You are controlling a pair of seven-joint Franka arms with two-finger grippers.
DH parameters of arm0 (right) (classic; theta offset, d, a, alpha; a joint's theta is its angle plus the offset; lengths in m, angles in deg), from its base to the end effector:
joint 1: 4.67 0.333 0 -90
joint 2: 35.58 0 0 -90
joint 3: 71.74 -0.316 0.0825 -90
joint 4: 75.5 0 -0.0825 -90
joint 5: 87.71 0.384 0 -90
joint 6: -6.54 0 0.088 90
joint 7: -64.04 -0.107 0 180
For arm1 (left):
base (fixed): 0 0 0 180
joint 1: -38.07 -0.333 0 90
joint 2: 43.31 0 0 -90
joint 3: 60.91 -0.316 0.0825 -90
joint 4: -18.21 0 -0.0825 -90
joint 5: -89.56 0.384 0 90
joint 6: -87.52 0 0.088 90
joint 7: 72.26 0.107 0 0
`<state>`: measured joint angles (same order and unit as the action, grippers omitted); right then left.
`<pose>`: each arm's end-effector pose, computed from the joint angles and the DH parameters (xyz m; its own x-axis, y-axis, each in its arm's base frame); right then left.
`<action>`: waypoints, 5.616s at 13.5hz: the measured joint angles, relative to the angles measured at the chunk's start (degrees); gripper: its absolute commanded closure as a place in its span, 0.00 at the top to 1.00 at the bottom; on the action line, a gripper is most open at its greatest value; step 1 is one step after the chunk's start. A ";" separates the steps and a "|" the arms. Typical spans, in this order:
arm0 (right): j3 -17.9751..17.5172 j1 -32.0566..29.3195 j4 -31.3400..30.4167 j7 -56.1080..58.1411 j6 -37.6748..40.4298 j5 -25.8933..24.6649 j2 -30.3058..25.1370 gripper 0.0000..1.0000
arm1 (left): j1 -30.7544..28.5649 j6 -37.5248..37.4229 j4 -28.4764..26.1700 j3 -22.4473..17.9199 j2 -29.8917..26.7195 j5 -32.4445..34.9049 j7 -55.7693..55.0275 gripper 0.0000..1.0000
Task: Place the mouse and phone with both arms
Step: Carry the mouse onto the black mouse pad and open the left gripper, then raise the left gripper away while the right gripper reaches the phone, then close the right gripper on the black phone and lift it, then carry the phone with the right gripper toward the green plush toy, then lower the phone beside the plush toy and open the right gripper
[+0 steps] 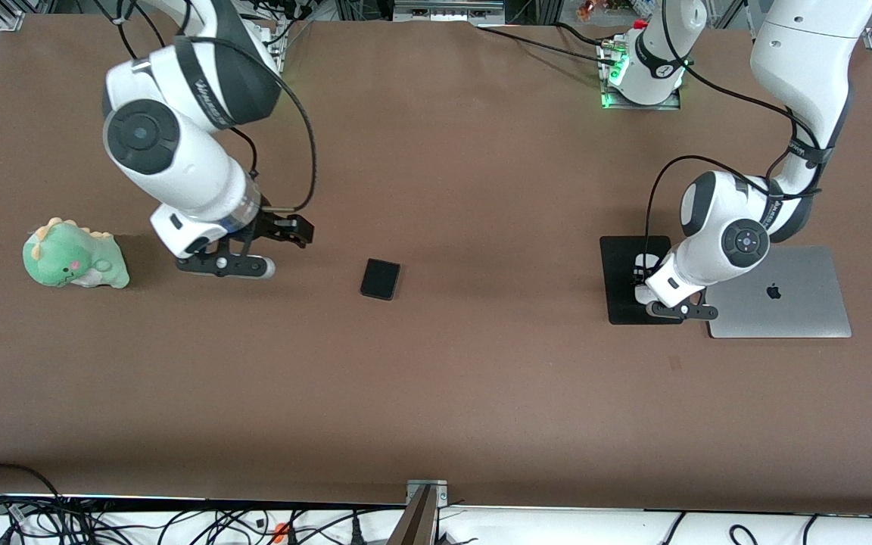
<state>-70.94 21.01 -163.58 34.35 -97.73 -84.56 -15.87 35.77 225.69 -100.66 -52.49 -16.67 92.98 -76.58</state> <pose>0.5931 0.2812 0.4518 0.9922 -0.0976 -0.0771 -0.0987 -0.9951 -0.0108 0.5719 -0.0613 0.1941 0.9901 -0.0678 -0.1231 -0.0655 -0.9976 0.0224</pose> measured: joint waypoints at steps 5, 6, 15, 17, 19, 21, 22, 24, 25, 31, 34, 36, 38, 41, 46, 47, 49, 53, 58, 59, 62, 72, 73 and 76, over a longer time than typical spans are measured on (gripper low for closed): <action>-0.02 4.45 -0.20 -6.51 -6.82 -0.02 7.33 1.00 | -0.12 -6.22 3.38 0.00 -2.83 0.00 0.00 1.00; -0.01 4.82 -0.22 -7.01 -8.01 -0.02 8.66 1.00 | -0.13 -12.22 6.57 0.00 -4.19 0.00 0.00 1.00; -0.02 7.68 -0.37 -9.45 -19.89 0.00 19.51 1.00 | -0.30 -58.39 41.50 -0.06 -13.27 -0.01 0.76 1.00; -0.02 8.64 -0.38 -11.12 -22.86 0.00 21.40 1.00 | -0.29 -58.19 40.15 -0.33 -18.52 -0.01 0.76 1.00; -0.02 9.53 -0.38 -12.40 -25.19 0.00 23.16 1.00 | -0.29 -52.57 32.09 -0.79 -24.79 -0.01 0.76 1.00; -0.02 9.84 -0.44 -12.87 -25.62 0.00 24.20 1.00 | -0.30 -49.26 25.51 -0.97 -28.36 -0.02 0.74 1.00; -0.01 9.84 -0.69 -12.88 -25.67 0.00 24.45 1.00 | -0.32 -48.24 24.39 -1.03 -28.71 -0.03 0.74 1.00; -0.01 9.85 -1.94 -12.88 -26.65 0.00 24.49 1.00 | -0.36 -47.77 24.23 -1.14 -28.67 -0.03 0.74 1.00; -0.01 9.90 -2.66 -12.88 -27.82 0.00 24.49 1.00 | -0.36 -47.74 24.25 -1.16 -28.70 -0.03 0.74 1.00; -0.01 10.21 -4.14 -12.88 -30.18 0.00 24.48 0.56 | -0.08 -47.82 24.39 0.54 -29.07 -0.08 0.74 1.00; 0.17 10.18 -4.13 -12.07 -30.16 0.00 24.38 0.49 | -0.16 -49.27 24.70 0.52 -29.37 -0.08 0.74 1.00; 0.51 9.89 -3.76 -10.23 -28.69 0.00 23.93 0.49 | -0.24 -49.49 24.71 0.47 -29.41 -0.08 0.74 1.00; 1.12 8.08 -2.50 -5.08 -23.33 0.00 22.05 0.49 | -0.30 -49.66 24.71 0.44 -29.41 -0.08 0.74 1.00; 1.53 1.51 -1.54 7.43 -14.20 0.00 16.92 0.51 | -0.41 -50.38 24.71 0.27 -29.41 -0.14 0.74 1.00; 7.52 -4.03 -2.56 25.02 -8.26 0.00 13.27 0.54 | -0.43 -50.97 24.72 0.24 -29.41 -0.16 0.74 1.00; 9.86 -4.11 -3.43 28.04 -8.27 0.00 13.00 0.55 | -0.43 -51.05 24.72 0.20 -29.41 -0.17 0.74 1.00; 14.39 -4.33 -6.56 33.58 -9.10 0.01 12.00 0.55 | -0.43 -51.15 24.72 0.13 -29.41 -0.17 0.74 1.00; 17.33 -7.07 -16.37 40.20 -16.22 0.05 8.53 0.55 | -0.43 -51.24 24.72 0.14 -29.41 -0.17 0.74 1.00; 17.27 -9.76 -23.87 45.27 -29.68 6.60 10.94 0.55 | -0.43 -51.54 24.74 0.23 -29.43 -0.17 0.74 1.00; 17.07 -9.73 -23.97 45.33 -31.21 7.87 12.33 0.55 | -0.43 -51.60 24.74 0.25 -29.44 -0.17 0.74 1.00; 16.59 -9.39 -23.76 45.33 -32.93 9.86 14.29 0.60 | -0.43 -51.71 24.75 0.30 -29.44 -0.17 0.74 1.00; 16.58 -9.04 -21.18 42.68 -30.16 10.23 9.18 1.00 | -0.43 -51.77 24.83 0.30 -29.44 -0.27 0.74 1.00; 16.57 -9.01 -21.18 42.34 -29.70 10.23 8.68 1.00 | -0.43 -51.77 24.93 0.30 -29.44 -0.30 0.74 1.00; 16.55 -8.76 -19.26 40.32 -26.38 10.23 7.85 1.00 | -0.43 -51.78 25.22 0.30 -29.44 -0.32 0.74 1.00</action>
<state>-54.39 12.25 -182.84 74.67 -124.11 -74.33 -8.03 35.34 173.92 -75.44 -52.19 -46.11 92.66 -75.84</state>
